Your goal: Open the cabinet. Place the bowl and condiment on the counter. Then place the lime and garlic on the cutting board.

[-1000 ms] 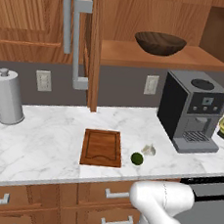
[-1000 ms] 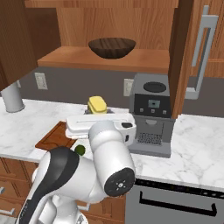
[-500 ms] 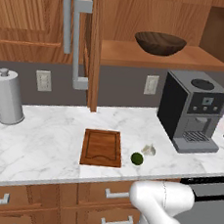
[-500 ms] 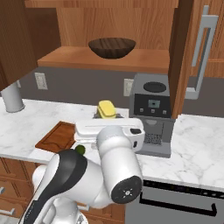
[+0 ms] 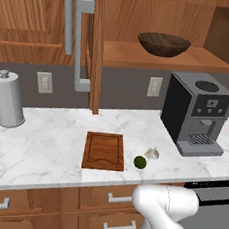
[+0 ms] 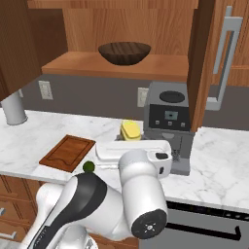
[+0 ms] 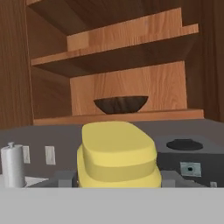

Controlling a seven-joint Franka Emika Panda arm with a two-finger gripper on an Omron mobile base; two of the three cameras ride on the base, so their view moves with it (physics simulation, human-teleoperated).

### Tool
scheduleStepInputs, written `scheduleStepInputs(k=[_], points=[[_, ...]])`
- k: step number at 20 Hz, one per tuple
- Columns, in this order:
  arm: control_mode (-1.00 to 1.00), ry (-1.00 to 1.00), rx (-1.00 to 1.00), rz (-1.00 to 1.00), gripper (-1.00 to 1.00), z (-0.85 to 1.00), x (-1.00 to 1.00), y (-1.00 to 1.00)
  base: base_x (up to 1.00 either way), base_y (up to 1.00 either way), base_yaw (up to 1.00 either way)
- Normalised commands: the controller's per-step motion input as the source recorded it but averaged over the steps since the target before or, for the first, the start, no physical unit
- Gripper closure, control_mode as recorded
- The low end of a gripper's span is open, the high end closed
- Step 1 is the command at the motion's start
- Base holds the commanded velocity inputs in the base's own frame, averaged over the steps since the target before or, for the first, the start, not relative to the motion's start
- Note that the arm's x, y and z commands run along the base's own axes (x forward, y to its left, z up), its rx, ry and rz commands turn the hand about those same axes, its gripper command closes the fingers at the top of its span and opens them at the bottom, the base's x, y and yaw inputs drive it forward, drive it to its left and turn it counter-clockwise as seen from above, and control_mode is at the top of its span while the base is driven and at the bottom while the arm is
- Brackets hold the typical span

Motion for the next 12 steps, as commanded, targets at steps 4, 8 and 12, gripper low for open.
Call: scheduleStepInputs(k=[4,8,12], points=[[-1.0,0.0,-0.1,-0.01,1.0,-0.28,0.0,-0.24,0.0,0.0,0.0],[-1.0,-0.01,-0.06,0.0,1.0,-0.22,0.0,-0.37,0.0,0.0,0.0],[-1.0,0.0,-0.05,0.0,1.0,-0.16,0.0,-0.37,0.0,0.0,0.0]])
